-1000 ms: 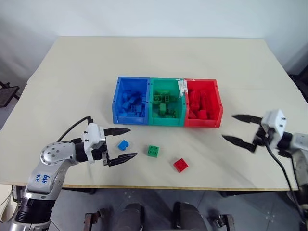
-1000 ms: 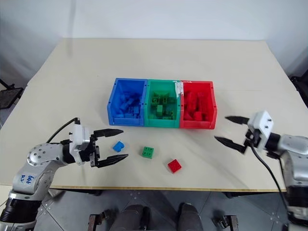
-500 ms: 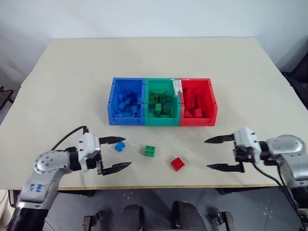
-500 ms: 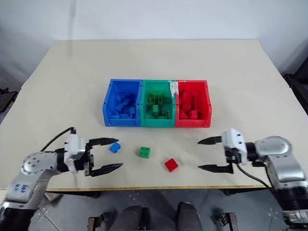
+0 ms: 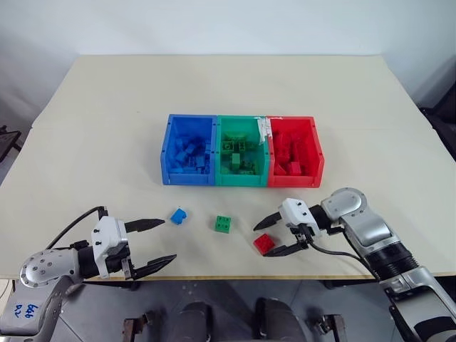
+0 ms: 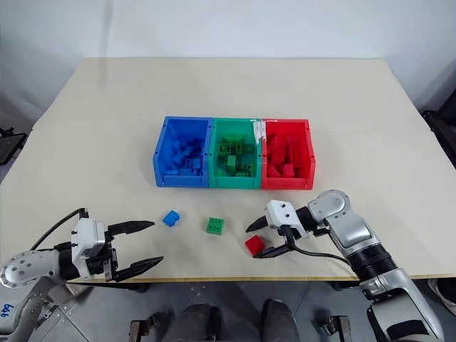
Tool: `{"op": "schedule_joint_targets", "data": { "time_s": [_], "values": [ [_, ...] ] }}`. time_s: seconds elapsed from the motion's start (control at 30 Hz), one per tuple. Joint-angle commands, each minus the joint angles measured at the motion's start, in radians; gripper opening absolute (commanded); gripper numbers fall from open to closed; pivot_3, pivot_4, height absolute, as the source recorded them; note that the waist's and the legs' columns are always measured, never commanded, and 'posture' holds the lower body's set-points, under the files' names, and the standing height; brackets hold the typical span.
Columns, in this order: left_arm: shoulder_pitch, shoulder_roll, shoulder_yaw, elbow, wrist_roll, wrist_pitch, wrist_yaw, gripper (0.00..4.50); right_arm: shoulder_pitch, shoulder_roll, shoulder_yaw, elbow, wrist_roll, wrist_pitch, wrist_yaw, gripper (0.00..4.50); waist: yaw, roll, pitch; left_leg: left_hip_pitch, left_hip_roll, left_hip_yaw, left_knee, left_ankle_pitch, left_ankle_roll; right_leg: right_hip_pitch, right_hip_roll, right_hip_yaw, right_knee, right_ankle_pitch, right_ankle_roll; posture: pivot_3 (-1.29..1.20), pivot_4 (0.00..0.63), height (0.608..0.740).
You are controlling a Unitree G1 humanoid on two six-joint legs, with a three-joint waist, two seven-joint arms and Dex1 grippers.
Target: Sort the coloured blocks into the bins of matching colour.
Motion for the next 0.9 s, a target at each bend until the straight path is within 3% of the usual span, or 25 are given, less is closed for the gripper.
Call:
{"op": "schedule_joint_targets", "data": {
  "time_s": [0.03, 0.07, 0.33, 0.47, 0.67, 0.9],
  "values": [
    [0.0, 0.004, 0.022, -0.038, -0.024, 0.001, 0.002, 4.5, 0.013, -0.024, -0.036, -0.007, 0.039, -0.02, 0.056, 1.85, 0.001, 0.0, 0.0, 0.0, 0.0, 0.0, 0.0, 0.0, 0.0, 0.0, 0.0, 0.0, 0.0, 0.0, 0.0, 0.0, 0.15, 0.74],
    [-0.005, 0.002, 0.02, -0.037, -0.023, 0.0, 0.002, 4.5, 0.021, -0.027, -0.055, -0.008, 0.055, -0.024, 0.052, 1.52, 0.001, 0.0, 0.0, 0.0, 0.0, 0.0, 0.0, 0.0, 0.0, 0.0, 0.0, 0.0, 0.0, 0.0, 0.0, 0.0, 0.15, 0.74],
    [-0.141, -0.058, 0.015, -0.068, -0.065, 0.026, 0.097, 4.5, 0.009, -0.016, -0.339, -0.04, 0.25, 0.198, -0.19, 1.48, 0.002, 0.0, 0.0, 0.0, 0.0, 0.0, 0.0, 0.0, 0.0, 0.0, 0.0, 0.0, 0.001, 0.0, 0.0, 0.0, 0.15, 0.74],
    [-0.175, -0.065, -0.007, -0.07, -0.057, 0.045, 0.115, 4.5, -0.081, 0.011, -0.415, 0.094, 0.187, 0.115, -0.338, 1.48, -0.005, 0.0, 0.0, 0.0, 0.0, 0.002, 0.0, 0.0, 0.0, 0.0, 0.001, 0.001, 0.001, 0.0, 0.0, 0.0, 0.15, 0.74],
    [-0.21, -0.057, -0.026, -0.048, -0.058, 0.085, 0.113, 4.5, -0.239, 0.057, -0.423, 0.346, 0.079, -0.008, -0.486, 1.48, -0.005, 0.0, 0.0, 0.0, 0.0, 0.004, 0.0, 0.0, 0.0, -0.001, 0.001, 0.002, 0.002, 0.0, 0.0, 0.0, 0.15, 0.74],
    [-0.196, -0.065, 0.0, -0.027, -0.033, 0.055, 0.127, 4.5, -0.253, 0.063, -0.443, 0.339, 0.111, -0.062, -0.437, 3.76, -0.002, 0.0, 0.0, -0.001, 0.0, 0.003, 0.0, 0.0, 0.001, -0.001, 0.001, 0.001, 0.001, 0.0, 0.0, 0.0, 0.15, 0.74]
  ]
}}
